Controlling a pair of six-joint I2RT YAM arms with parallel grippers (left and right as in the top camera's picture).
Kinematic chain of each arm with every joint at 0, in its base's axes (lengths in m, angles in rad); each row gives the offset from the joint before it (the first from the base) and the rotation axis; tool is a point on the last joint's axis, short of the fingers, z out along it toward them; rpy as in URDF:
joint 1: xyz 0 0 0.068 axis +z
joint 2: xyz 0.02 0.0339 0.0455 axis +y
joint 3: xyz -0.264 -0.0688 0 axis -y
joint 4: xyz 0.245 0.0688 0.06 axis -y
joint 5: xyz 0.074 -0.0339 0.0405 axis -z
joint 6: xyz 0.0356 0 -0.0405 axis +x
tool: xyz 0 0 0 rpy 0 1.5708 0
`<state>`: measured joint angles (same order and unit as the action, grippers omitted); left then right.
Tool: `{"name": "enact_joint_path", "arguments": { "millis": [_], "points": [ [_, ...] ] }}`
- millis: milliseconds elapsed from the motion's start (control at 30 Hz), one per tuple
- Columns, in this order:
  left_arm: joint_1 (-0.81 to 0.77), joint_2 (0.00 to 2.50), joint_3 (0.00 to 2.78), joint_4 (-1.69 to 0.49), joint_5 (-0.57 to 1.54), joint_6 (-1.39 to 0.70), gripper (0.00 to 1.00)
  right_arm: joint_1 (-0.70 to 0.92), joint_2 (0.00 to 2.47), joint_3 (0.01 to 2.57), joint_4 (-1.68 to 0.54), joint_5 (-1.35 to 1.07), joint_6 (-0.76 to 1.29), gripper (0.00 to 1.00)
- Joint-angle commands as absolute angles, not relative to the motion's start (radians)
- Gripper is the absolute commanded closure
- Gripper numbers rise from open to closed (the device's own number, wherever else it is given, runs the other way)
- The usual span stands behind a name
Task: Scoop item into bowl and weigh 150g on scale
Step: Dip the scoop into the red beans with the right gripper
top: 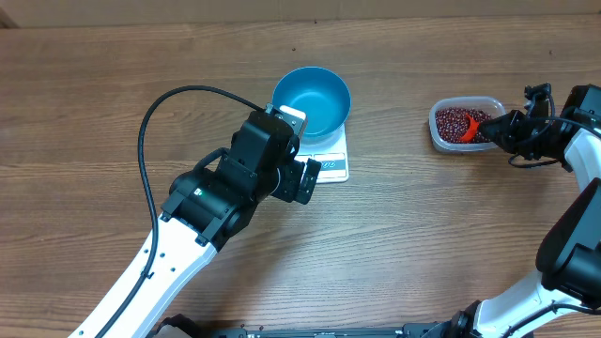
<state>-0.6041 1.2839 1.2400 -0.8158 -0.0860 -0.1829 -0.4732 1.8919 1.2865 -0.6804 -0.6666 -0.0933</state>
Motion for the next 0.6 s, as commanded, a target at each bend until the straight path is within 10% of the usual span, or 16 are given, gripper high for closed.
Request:
{"name": "enact_joint_path", "arguments": {
  "millis": [0,567],
  "points": [
    [-0.603,1.29,1.241,-0.812,-0.078,-0.179,0.0,-0.464,1.944,1.269,-0.687,-0.658,-0.059,0.96],
    [-0.603,1.29,1.241,-0.812,-0.078,-0.179,0.0,-0.567,1.944,1.269,-0.695,-0.928,-0.06,0.96]
  ]
}}
